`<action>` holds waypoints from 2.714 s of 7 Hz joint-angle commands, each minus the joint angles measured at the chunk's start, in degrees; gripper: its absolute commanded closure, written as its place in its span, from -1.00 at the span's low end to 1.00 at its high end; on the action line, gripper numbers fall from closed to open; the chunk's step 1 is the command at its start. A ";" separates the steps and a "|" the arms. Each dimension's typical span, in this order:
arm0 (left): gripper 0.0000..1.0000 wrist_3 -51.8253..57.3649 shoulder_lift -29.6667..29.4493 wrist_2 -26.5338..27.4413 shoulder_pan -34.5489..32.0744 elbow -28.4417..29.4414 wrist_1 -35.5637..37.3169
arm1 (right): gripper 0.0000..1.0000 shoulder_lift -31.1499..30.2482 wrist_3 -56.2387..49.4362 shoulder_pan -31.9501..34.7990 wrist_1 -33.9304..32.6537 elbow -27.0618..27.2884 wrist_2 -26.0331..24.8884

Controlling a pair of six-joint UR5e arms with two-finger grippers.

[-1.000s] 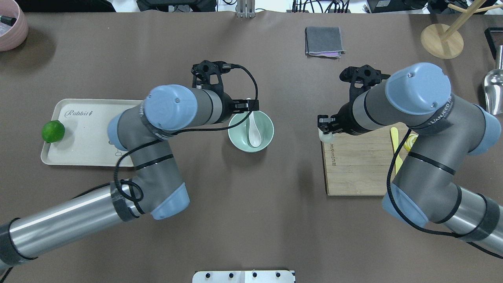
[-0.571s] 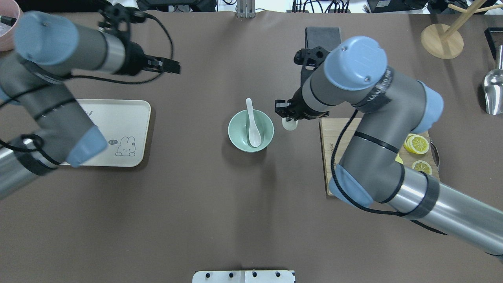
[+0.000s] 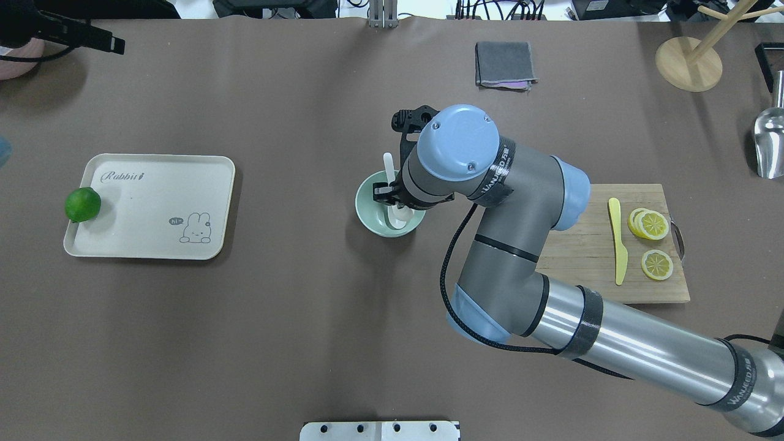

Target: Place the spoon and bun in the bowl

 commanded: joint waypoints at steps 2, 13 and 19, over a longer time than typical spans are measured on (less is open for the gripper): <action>-0.96 0.38 1.48 -0.98 -0.95 0.27 -0.64 | -1.00 1.17 0.02 -0.44 0.85 -0.61 -1.51; -0.96 24.76 15.62 -8.45 -17.25 -1.32 12.95 | -1.00 -32.61 -35.27 40.86 -16.90 26.63 16.68; -0.96 25.60 27.40 -7.75 -22.22 3.43 12.46 | -1.00 -43.55 -80.14 62.50 -24.03 5.54 25.38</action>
